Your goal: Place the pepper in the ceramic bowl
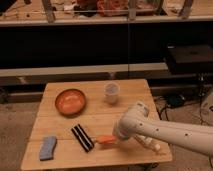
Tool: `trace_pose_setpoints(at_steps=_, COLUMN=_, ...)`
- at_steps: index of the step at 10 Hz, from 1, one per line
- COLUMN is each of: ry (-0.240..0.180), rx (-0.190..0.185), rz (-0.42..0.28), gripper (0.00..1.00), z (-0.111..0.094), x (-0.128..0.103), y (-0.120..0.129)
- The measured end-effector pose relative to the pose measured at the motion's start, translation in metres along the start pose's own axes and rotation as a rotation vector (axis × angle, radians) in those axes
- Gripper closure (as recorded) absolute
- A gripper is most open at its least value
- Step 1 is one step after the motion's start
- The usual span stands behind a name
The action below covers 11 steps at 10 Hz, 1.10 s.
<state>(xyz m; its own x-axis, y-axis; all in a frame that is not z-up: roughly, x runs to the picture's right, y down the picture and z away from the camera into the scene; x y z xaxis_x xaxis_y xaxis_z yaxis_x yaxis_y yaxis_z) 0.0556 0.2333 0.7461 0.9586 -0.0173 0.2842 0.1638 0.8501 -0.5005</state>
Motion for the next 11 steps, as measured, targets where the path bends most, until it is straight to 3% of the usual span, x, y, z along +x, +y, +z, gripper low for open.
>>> trace_pose_setpoints(at_steps=5, ry=0.007, rx=0.029, rz=-0.023, gripper=1.00, z=-0.013, x=-0.013, y=-0.023)
trace_pose_setpoints(at_steps=8, ry=0.025, rx=0.047, rz=-0.057, gripper=1.00, z=-0.021, x=-0.030, y=-0.058)
trace_pose_setpoints(at_steps=11, ry=0.034, rx=0.053, rz=-0.079, gripper=1.00, z=-0.023, x=-0.038, y=-0.073)
